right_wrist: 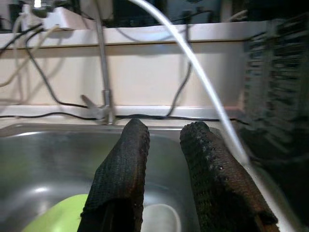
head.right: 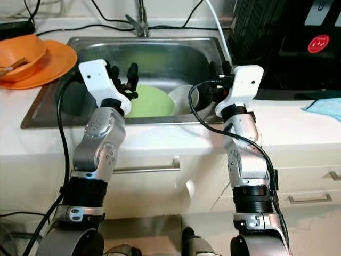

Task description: Kitchen organization

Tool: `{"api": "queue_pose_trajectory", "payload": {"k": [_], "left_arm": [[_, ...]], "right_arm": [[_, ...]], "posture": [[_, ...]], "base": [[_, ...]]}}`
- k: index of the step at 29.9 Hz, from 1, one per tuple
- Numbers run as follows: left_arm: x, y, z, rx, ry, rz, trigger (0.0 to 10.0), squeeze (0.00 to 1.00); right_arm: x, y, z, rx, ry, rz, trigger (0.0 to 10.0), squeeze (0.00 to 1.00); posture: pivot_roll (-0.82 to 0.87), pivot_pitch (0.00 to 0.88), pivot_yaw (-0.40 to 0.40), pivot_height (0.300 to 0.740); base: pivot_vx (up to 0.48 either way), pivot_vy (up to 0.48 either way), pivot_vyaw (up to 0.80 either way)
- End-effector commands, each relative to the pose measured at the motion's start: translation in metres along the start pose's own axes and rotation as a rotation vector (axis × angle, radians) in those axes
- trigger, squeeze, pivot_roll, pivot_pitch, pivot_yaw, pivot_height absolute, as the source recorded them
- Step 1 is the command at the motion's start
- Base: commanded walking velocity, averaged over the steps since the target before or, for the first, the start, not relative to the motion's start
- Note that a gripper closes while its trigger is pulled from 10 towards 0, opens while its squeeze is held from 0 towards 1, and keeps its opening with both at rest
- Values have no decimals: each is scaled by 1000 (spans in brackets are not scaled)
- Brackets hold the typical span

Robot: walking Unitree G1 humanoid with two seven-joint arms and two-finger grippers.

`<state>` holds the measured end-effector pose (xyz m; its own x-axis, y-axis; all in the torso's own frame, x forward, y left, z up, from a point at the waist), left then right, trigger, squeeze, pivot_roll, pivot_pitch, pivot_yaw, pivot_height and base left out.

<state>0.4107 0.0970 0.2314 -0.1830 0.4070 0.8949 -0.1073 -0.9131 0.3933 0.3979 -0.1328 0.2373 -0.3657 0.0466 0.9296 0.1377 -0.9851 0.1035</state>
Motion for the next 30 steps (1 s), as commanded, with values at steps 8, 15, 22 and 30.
{"api": "queue_pose_trajectory", "payload": {"k": [8,15,22,30], "left_arm": [[1,-3,-1,16,-3,-1,10000,0],[2,-4,-1,18,-5,0,10000,0],[1,-2,-1,15,-9,1,10000,0],[0,-2,-1,14,-13,1,10000,0]], "right_arm": [[3,-1,0,0,10,4,10000,0],[2,-2,-1,1,7,9,10000,0],[1,-1,-2,-4,3,10,10000,0],[1,-1,-2,-7,1,12,10000,0]], "posture": [[12,105,16,740],[13,109,18,740],[11,112,20,740],[11,111,22,740]], "base": [[0,308,0],[0,444,0],[0,480,0],[0,422,0]]}}
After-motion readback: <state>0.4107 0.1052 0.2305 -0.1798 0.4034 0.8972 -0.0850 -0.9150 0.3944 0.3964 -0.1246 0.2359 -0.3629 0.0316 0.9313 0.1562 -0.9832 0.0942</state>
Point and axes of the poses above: a point about 5 cm out from each wrist's last joint towards the gripper, its own z axis pointing out of the wrist towards the gripper, its own x axis along the axis of the wrist's last joint, y = z × x, the point moved 6 cm from there along z, pointing out of the wrist towards the gripper, and after that the axes turned 9 degrees about -z, right-handed, at the moved point
